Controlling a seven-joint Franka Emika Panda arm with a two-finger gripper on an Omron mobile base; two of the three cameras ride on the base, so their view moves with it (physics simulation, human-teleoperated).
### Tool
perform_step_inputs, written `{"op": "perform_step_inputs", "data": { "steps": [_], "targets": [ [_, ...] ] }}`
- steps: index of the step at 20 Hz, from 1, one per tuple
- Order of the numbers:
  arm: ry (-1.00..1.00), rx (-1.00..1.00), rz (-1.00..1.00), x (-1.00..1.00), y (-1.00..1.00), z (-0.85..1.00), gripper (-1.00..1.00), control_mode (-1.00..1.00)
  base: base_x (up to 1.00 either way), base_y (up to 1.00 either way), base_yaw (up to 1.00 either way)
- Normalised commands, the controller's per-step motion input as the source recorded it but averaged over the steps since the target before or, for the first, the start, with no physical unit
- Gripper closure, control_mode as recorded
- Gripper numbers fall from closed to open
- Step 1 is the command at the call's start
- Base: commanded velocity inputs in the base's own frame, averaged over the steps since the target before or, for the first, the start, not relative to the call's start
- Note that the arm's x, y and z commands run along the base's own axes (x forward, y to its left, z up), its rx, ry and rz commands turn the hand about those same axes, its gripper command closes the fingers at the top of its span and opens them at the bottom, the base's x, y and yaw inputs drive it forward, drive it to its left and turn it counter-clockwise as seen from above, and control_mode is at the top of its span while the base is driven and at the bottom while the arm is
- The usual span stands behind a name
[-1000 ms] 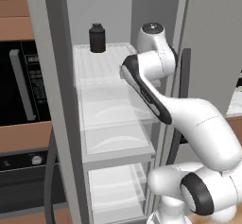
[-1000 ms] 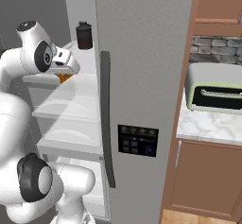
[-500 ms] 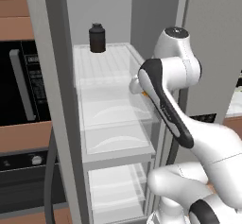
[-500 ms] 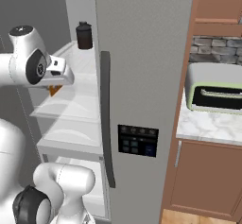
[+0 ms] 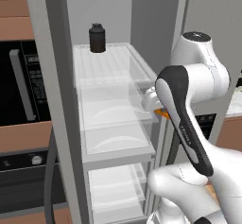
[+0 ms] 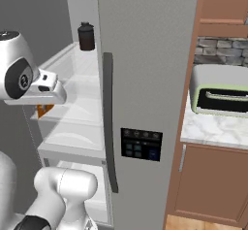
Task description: Pick the cheese from the fridge and the cheese grater from the cabinet and place them next to the salad bowl.
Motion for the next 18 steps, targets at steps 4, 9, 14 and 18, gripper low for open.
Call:
{"op": "perform_step_inputs", "data": {
  "steps": [4,9,14,18],
  "targets": [
    [0.00,-0.03,-0.05,-0.52,-0.45,-0.40,1.00,-1.00,0.00,0.00,0.00],
    [0.00,0.00,-0.04,-0.15,-0.16,-0.24,1.00,-1.00,0.00,0.00,0.00],
    [0.00,0.00,0.00,0.00,0.00,-0.07,1.00,-1.00,0.00,0.00,0.00],
    [0.00,0.00,0.00,0.00,0.00,0.00,1.00,-1.00,0.00,0.00,0.00]
  ]
}}
